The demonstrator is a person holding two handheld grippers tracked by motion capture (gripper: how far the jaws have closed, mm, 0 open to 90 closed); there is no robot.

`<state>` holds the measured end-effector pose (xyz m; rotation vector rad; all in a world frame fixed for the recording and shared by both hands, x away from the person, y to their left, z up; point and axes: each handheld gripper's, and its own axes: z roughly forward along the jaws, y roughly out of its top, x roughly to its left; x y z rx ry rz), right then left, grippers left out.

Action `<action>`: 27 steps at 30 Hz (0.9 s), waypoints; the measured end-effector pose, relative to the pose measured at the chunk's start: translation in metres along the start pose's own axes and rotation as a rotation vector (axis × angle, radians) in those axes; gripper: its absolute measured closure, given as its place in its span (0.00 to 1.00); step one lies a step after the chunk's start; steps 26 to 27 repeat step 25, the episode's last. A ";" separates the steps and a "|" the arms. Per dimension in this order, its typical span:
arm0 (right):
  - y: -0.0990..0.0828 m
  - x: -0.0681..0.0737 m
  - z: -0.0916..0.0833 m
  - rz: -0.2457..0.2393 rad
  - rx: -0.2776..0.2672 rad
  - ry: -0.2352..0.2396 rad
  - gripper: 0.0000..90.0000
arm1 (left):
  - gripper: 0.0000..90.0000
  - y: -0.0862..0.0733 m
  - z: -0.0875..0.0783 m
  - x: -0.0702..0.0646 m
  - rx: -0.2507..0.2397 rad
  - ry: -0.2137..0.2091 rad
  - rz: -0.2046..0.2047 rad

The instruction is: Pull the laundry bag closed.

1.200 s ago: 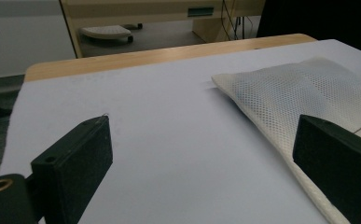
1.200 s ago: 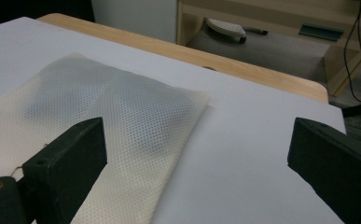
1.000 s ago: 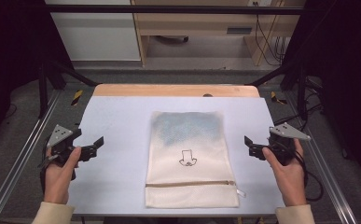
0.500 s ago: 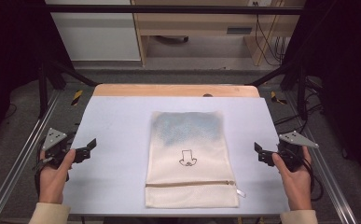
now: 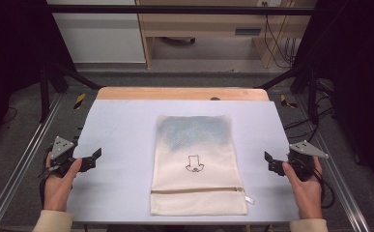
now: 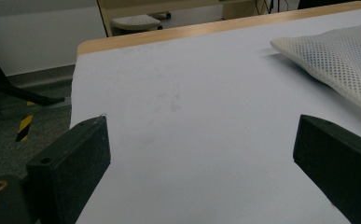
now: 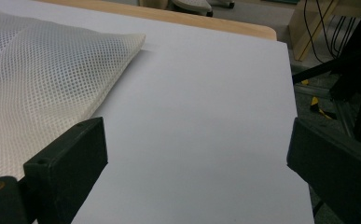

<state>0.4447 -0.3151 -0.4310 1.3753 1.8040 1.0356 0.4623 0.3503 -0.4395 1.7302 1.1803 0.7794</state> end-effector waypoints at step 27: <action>-0.034 0.016 0.015 -0.064 -0.001 0.036 0.08 | 0.05 -0.022 0.007 -0.002 0.046 -0.023 0.026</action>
